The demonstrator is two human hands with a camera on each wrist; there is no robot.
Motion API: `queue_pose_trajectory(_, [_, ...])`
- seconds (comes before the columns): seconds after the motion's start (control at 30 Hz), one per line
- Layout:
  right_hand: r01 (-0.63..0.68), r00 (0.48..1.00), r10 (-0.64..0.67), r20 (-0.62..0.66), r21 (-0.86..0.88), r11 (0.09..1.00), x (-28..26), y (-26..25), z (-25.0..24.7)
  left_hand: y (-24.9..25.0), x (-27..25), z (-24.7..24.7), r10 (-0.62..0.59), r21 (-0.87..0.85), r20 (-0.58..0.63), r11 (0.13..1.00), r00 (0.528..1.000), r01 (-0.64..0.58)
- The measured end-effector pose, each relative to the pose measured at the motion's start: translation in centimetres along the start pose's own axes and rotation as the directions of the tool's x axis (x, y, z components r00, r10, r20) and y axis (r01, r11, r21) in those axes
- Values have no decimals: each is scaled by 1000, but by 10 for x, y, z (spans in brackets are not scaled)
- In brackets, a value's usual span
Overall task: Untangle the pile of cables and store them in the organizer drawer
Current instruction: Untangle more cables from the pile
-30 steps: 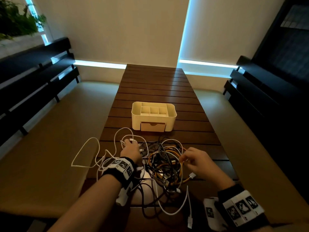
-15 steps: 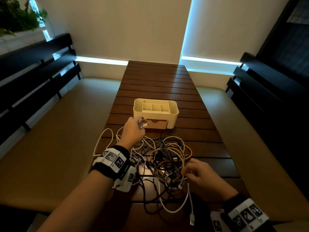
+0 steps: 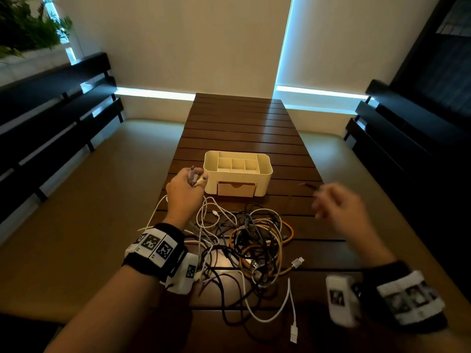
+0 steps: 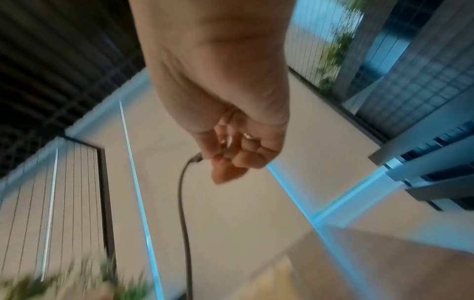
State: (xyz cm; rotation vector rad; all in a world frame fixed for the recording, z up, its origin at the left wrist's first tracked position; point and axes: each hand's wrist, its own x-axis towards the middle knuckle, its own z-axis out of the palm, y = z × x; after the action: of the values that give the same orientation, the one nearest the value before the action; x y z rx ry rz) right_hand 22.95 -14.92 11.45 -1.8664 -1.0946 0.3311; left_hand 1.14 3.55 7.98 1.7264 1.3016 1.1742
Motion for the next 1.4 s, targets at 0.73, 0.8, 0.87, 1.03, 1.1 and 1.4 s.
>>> queue_pose_trajectory(0.73, [274,961,-264,-83,417,867,15,-78,39,40,-12,0,179,-522,341,852,923,28])
queue_pose_trajectory(0.8, [99,982,-158,105,424,900,9,-74,61,46,-18,6,162,-526,396,847,904,79])
queue_pose_trajectory(0.87, [-2,969,-75,237,310,951,4,-73,74,50,-24,14,134,-552,432,821,892,145])
queue_pose_trajectory(1.03, [-148,939,-33,342,490,859,2,-73,82,53,-32,21,112,-645,485,715,867,269])
queue_pose_trajectory(1.1, [-57,955,-95,280,491,870,1,-72,85,53,-35,22,116,-660,519,685,847,310])
queue_pose_trajectory(1.4, [63,994,-85,64,284,957,0,-77,90,53,-42,27,160,-653,524,706,836,275])
